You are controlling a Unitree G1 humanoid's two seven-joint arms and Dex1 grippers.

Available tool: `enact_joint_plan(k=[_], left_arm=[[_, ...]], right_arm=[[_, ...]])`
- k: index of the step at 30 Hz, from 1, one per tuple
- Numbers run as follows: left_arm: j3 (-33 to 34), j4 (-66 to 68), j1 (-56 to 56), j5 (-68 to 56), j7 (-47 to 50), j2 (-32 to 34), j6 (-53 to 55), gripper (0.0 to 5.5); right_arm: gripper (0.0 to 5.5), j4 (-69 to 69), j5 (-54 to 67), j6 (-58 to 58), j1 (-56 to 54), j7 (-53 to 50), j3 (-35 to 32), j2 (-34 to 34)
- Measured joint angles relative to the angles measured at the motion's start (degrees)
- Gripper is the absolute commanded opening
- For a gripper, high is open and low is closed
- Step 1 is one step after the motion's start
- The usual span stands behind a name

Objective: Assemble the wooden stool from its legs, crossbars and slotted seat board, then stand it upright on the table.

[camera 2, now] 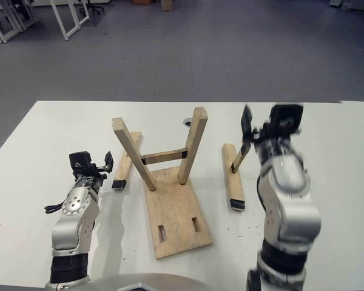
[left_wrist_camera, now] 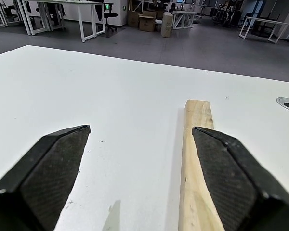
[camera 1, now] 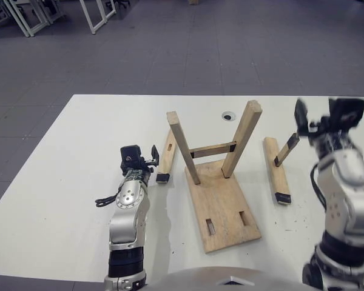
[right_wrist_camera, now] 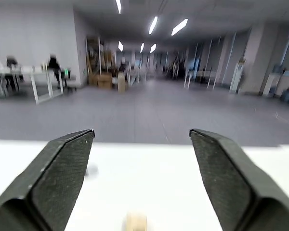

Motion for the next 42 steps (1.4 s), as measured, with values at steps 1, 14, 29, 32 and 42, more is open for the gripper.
enact_joint_plan(k=[1, 14, 29, 32, 42], left_arm=[[0.2, -0.5, 0.5, 0.0, 0.1, 0.0, 0.0, 3.93], [0.5, -2.0, 1.4, 0.0, 0.6, 0.8, 2.1, 3.93], [0.5, -2.1, 1.2, -0.1, 0.7, 0.5, 2.8, 3.93], [2.5, -2.4, 1.9, -4.8, -3.9, 1.4, 3.1, 3.93], [26.5, -6.5, 6.0, -72.2, -44.3, 30.4, 30.4, 5.12]], right_arm=[[4.23, -3.1, 0.4, 1.7, 5.6, 0.4, 1.1, 0.1], [4.50, 8.9, -0.5, 2.2, 23.6, 3.2, 5.8, 0.7], [2.04, 18.4, -2.7, -2.4, 16.0, 5.6, 7.7, -0.7], [2.04, 19.8, -0.9, -3.1, 15.0, 7.7, 5.1, -0.9], [2.04, 19.3, 42.5, 4.7, 4.9, 26.5, -15.5, -7.1]])
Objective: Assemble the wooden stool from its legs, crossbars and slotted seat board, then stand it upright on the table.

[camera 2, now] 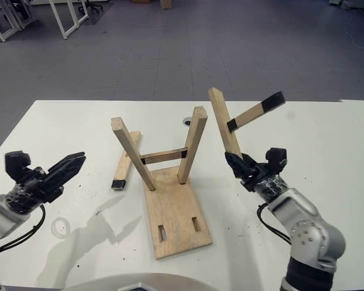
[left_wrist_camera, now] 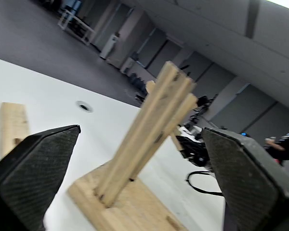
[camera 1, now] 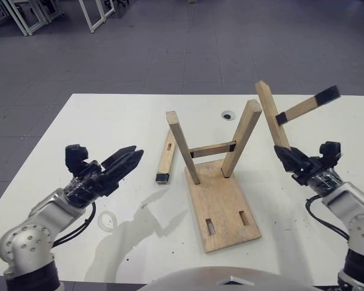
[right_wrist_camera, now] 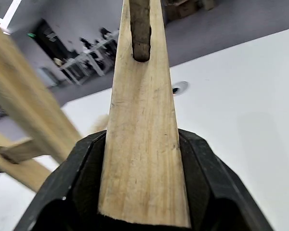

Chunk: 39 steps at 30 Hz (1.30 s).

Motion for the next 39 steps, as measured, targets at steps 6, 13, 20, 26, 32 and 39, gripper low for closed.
enact_joint_plan(k=[6, 13, 20, 26, 32, 39], left_arm=[[-4.9, -0.9, 0.1, -14.8, -2.3, 4.5, 7.1, 5.18], [-18.6, -3.8, -7.5, -22.7, 4.3, 4.6, 7.4, 5.18], [-22.4, -2.9, -10.8, -24.9, 6.4, 4.7, 5.4, 5.18], [-23.8, -2.8, -11.5, -26.6, 7.3, 4.9, 4.9, 4.61], [-25.1, -2.7, -11.5, -26.4, 7.8, 6.1, 4.6, 3.70], [-25.5, -2.8, -11.0, -24.5, 7.6, 6.2, 3.7, 2.56]], right_arm=[[2.04, 0.8, 37.4, 3.3, -2.3, 2.0, -5.5, -8.8], [2.04, -9.9, 52.6, 4.4, -3.4, -0.1, 14.0, -11.1], [2.04, -11.9, 42.1, 5.4, -3.1, 3.7, 24.2, -12.9], [2.04, -11.8, 26.8, 3.5, -3.8, 7.3, 30.7, -12.9], [2.04, -12.0, 21.6, 2.2, -4.0, 10.5, 32.5, -13.0], [2.04, -12.2, 21.3, 2.2, -4.1, 11.5, 32.6, -13.1]])
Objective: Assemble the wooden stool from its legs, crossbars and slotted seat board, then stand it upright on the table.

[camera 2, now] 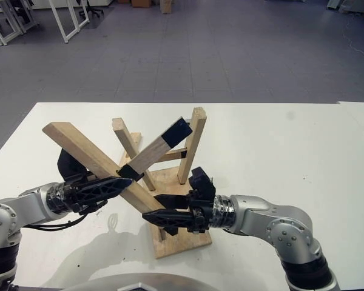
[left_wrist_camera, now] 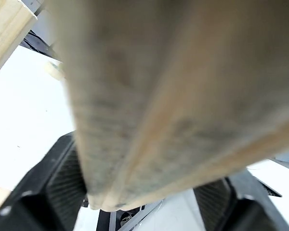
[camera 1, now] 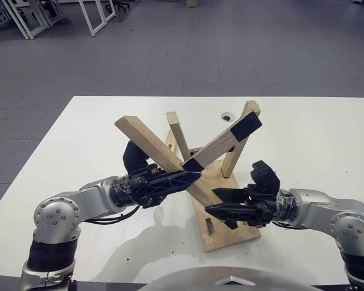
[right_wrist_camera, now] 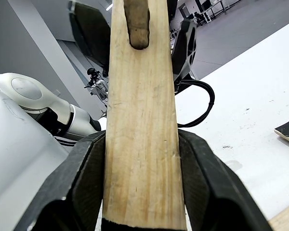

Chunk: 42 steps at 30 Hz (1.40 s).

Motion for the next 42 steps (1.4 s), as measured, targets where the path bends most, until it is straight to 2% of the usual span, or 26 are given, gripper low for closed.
enact_joint_plan(k=[4, 5, 11, 14, 16, 18, 20, 23, 25, 32, 42], left_arm=[[-0.1, -0.2, 0.0, 1.3, -0.1, 0.0, -0.6, 2.47], [-0.1, -0.2, 0.0, 1.5, -0.1, 0.0, -0.7, 2.42], [0.1, 0.5, 0.6, 4.2, 0.0, -1.0, -3.0, 2.18], [1.5, 0.7, 0.9, 4.2, -0.5, -1.3, -4.2, 2.05], [2.8, 0.6, 1.3, 4.2, -0.6, -1.2, -4.7, 2.05], [3.5, 0.6, 1.8, 4.2, -0.7, -0.7, -4.8, 2.05], [4.1, 0.5, 1.8, 4.0, -0.8, -0.3, -4.8, 2.05], [4.5, 0.4, 1.7, 3.5, -0.9, 0.1, -4.7, 2.05], [4.5, 0.2, 1.6, 3.5, -0.9, 0.4, -4.7, 2.05], [4.4, -0.2, 1.0, 4.3, -0.6, 0.5, -4.8, 2.05], [4.5, -2.3, 2.3, 5.4, 0.0, 0.4, -5.3, 2.05]], right_arm=[[2.04, -0.5, -1.8, -0.4, 0.0, 0.3, 0.1, -0.1], [2.42, -0.5, -1.8, -0.4, -0.1, -0.2, 0.1, -0.1], [3.65, 0.5, -0.4, 0.5, -1.7, -3.8, -2.3, -0.9], [3.68, 1.9, -3.2, 0.3, 0.2, 0.2, -9.3, -8.9], [3.68, 3.1, -7.8, -0.6, 1.3, 3.2, -11.2, -13.2], [3.68, 3.8, -17.7, -4.1, 2.3, 4.9, -8.7, -16.7], [3.68, 3.7, -28.9, -8.6, 4.1, 5.5, -2.8, -18.9], [3.68, 3.9, -43.3, -15.3, 7.5, 4.5, 6.2, -19.9], [3.68, 4.2, -48.8, -17.3, 9.4, 3.5, 10.0, -19.5], [3.68, 6.0, -57.1, -25.2, 9.9, 3.0, 12.8, -17.2], [3.68, 9.3, -58.9, -26.9, 10.9, 4.5, 9.0, -17.7]])
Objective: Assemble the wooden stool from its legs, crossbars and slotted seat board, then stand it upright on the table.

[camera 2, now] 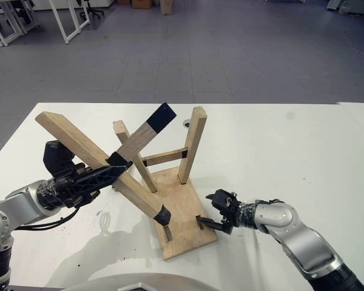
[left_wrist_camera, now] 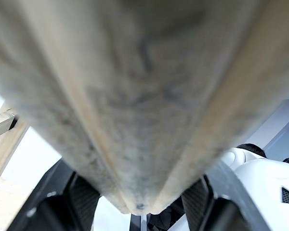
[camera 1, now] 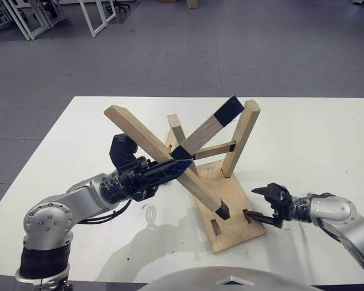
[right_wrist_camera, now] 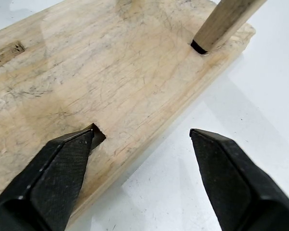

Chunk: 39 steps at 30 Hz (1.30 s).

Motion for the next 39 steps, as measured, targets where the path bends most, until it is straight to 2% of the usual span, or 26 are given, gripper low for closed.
enact_joint_plan(k=[2, 7, 11, 16, 20, 27, 39], left_arm=[[0.0, -0.1, 0.0, 0.5, 0.0, -0.1, -0.3, 2.05], [-1.1, -0.3, -0.1, 2.5, 0.3, -0.4, -0.8, 2.05], [-1.2, -1.7, 0.1, 9.2, -1.2, 0.2, -1.7, 2.05], [-1.9, 0.8, -0.4, 25.1, -3.5, -0.1, -8.5, 2.05], [-2.8, 1.7, -0.8, 31.9, -5.6, -0.6, -11.7, 2.05], [-5.8, 0.5, 2.4, 35.6, -7.4, -0.7, -12.0, 2.05], [-11.4, -0.2, 5.6, 42.3, -4.8, -6.8, -13.0, 2.05]], right_arm=[[3.68, -0.2, -1.0, 0.2, -0.5, -0.1, 1.0, 0.3], [3.68, 0.5, -7.2, 6.6, -7.1, -8.0, 6.6, 9.1], [3.68, 3.2, -8.1, 8.9, -9.4, -11.9, 6.5, 13.0], [3.68, 2.0, -7.8, 11.4, -9.4, -12.0, 5.6, 13.1], [3.68, 0.0, -5.7, 16.8, -9.9, -11.0, 2.7, 13.2], [3.68, -1.9, -2.9, 23.5, -13.5, -10.9, -5.1, 13.3], [3.68, -1.2, -2.9, 24.1, -13.0, -12.1, -6.3, 14.3]])
